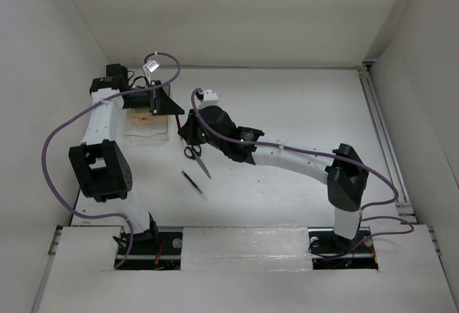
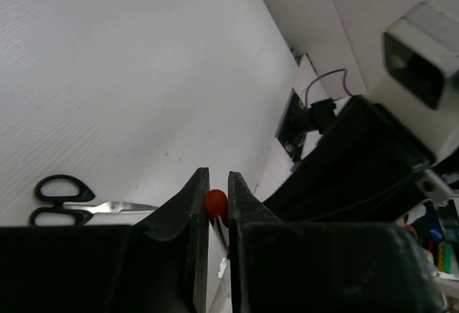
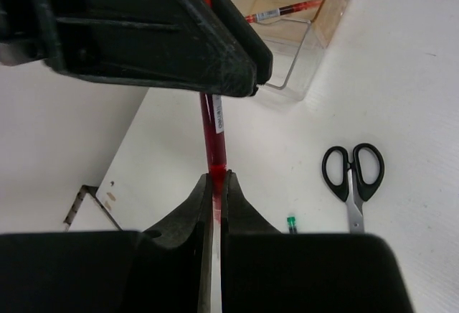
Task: Sort the stationery into containers
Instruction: Pick up the pen from the center of the board, then place the pen in the storage box.
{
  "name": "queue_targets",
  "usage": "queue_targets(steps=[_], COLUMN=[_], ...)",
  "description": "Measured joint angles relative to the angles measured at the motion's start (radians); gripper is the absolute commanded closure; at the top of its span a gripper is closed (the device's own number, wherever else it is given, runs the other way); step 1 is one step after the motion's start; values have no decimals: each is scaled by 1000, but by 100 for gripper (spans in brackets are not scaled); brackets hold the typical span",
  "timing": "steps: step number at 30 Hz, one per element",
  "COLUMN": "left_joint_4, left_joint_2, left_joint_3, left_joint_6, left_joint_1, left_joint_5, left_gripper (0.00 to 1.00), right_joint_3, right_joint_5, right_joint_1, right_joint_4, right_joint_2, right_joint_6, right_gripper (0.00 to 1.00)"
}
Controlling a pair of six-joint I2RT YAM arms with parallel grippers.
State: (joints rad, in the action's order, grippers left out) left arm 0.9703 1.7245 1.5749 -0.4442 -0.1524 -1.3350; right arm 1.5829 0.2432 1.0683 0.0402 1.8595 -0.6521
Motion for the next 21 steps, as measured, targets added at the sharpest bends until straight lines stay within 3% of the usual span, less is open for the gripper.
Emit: queue_targets(steps=[2, 3, 4, 7, 13, 21], left_joint_4=[19, 17, 16, 1, -206, -625], left_joint_2=[-4, -6, -6, -7, -39, -143], left_joint_3=[0, 0, 0, 0, -31, -192], left_joint_6=[10, 7, 7, 13, 196, 496], left_joint_1=[6, 7, 6, -1, -57, -67], left_joint_5=[-14, -2, 4, 14, 87, 356], left_gripper=[100, 100, 100, 100, 100, 100], right_joint_3=[0, 2, 6, 10, -40, -262], right_joint_5=[0, 0, -1, -4, 13, 58], right_joint_1=[0, 0, 0, 0, 0, 0], right_joint_4=[-3, -8, -10, -14, -35, -33], right_joint_2=[17, 26, 31, 35, 10, -158], right_joint_6=[0, 0, -1, -13, -14, -7], right_gripper=[100, 91, 76, 2, 0, 0])
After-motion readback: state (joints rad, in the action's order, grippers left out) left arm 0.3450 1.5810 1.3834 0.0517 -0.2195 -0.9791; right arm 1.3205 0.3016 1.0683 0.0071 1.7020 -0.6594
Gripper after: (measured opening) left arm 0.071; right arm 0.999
